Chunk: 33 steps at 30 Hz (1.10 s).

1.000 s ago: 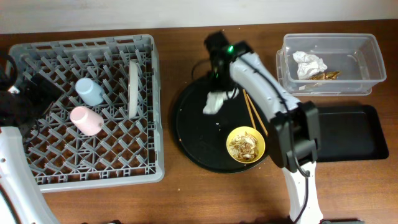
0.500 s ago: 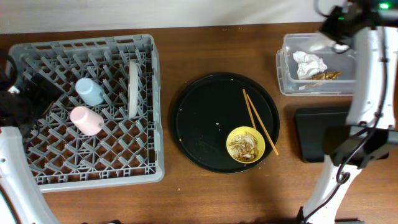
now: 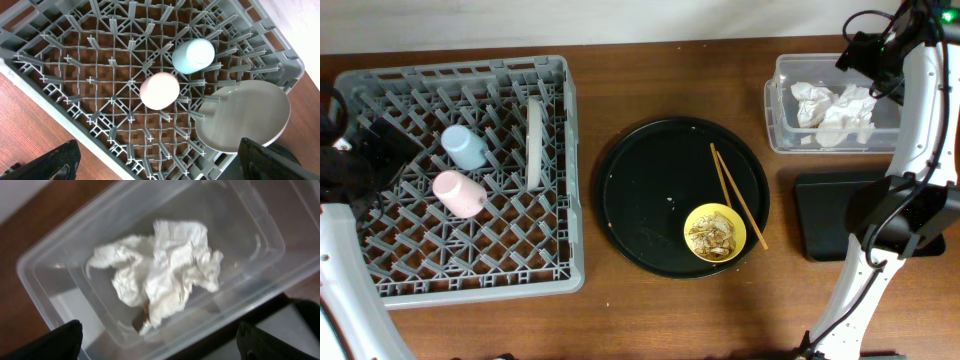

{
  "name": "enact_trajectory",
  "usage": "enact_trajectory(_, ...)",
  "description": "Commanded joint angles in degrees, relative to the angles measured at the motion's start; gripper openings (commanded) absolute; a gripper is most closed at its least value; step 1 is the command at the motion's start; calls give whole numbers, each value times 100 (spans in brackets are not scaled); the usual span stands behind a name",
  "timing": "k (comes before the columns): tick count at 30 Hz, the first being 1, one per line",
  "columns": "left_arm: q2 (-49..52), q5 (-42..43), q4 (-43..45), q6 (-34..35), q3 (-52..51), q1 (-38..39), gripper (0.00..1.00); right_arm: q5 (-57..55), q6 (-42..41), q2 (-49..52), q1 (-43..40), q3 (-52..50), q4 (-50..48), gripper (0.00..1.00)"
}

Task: Sort waste into correct bins and load items into the dishwasher rack
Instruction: 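Carry the tissue into the clear bin and release it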

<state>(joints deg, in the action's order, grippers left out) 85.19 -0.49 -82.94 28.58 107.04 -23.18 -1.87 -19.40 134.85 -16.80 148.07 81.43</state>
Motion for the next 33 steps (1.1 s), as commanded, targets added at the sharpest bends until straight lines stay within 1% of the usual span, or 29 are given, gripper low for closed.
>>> enact_trajectory(1, -2, -39, 11, 50, 24, -13, 99, 17, 118, -575, 17, 81, 291, 99)
enact_trajectory(4, -2, -39, 11, 50, 24, -13, 99, 17, 205, -1102, 22, 83, 584, 99)
enact_trajectory(7, -2, -39, 11, 50, 26, -13, 99, 15, 203, -1449, -24, 83, 629, 99)
enact_trajectory(12, -2, -39, 11, 52, 24, -13, 99, 13, 177, -1742, -142, 83, 839, 99)
enact_trajectory(14, -2, -39, 11, 52, 24, -13, 99, 46, 37, -1749, -216, 83, 1014, 99)
enact_trajectory(16, -2, -39, 11, 52, 24, -13, 99, 769, 79, -1733, -273, 66, 1436, 99)
enact_trajectory(17, -2, -39, 11, 50, 24, -13, 99, 1276, 243, -1731, -271, 61, 1591, 99)
enact_trajectory(19, -2, -39, 11, 50, 24, -13, 99, 2505, 1279, -1740, -160, -4, 1591, 99)
enact_trajectory(20, -2, -39, 11, 52, 24, -13, 99, 2865, 1515, -1740, -17, -4, 1591, 99)
enact_trajectory(23, -2, -39, 11, 50, 24, -13, 99, 2750, 1497, -1740, 286, -4, 1591, 99)
enact_trajectory(26, -2, -39, 11, 52, 26, -13, 99, 2127, 1182, -1742, 564, -4, 1591, 99)
enact_trajectory(28, -2, -39, 11, 50, 24, -13, 99, 1797, 1141, -1749, 673, -4, 1591, 99)
enact_trajectory(31, -2, -39, 11, 50, 24, -13, 99, 1305, 1126, -1790, 706, -4, 1591, 99)
enact_trajectory(33, -2, -39, 11, 52, 24, -13, 99, 955, 772, -1897, 590, -4, 1591, 99)
